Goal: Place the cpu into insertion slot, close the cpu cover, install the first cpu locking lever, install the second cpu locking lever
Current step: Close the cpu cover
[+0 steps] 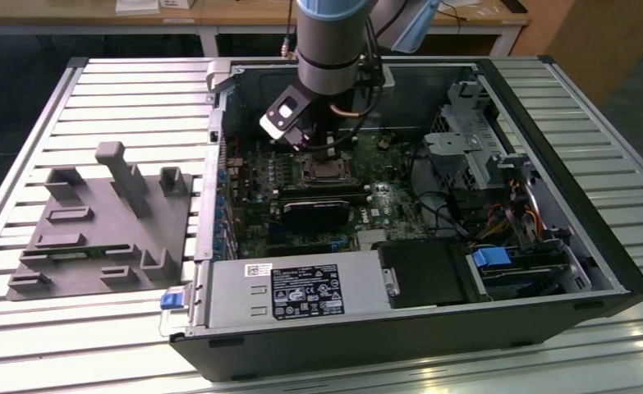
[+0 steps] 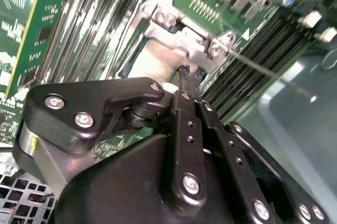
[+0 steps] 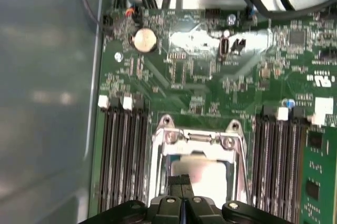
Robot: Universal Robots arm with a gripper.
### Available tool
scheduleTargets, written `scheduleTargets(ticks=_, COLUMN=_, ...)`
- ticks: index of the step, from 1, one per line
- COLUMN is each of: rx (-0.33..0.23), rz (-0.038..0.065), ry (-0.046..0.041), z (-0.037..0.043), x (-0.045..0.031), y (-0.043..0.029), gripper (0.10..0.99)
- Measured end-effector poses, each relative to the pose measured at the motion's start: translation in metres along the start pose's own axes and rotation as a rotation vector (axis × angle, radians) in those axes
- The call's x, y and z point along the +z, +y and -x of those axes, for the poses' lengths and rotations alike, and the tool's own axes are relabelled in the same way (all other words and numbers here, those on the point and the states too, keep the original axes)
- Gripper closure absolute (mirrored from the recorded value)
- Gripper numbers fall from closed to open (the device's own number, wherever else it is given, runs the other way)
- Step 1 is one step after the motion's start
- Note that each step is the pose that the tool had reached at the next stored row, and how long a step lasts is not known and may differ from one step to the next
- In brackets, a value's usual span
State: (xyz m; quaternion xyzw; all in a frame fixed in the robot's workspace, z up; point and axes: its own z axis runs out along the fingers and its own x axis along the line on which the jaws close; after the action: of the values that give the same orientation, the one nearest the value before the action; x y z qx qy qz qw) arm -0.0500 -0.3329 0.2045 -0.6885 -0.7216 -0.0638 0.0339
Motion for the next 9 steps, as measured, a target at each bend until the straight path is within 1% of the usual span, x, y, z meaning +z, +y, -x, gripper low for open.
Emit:
scheduleTargets(ticks=5, rx=-0.001, rz=0.007, ry=-0.0003, z=0.0011, x=-0.0007, y=-0.0117, gripper=0.980)
scheduleTargets(ticks=9, rx=-0.002, rz=0.012, ry=-0.0005, z=0.0023, x=-0.0011, y=-0.0170, gripper=0.980)
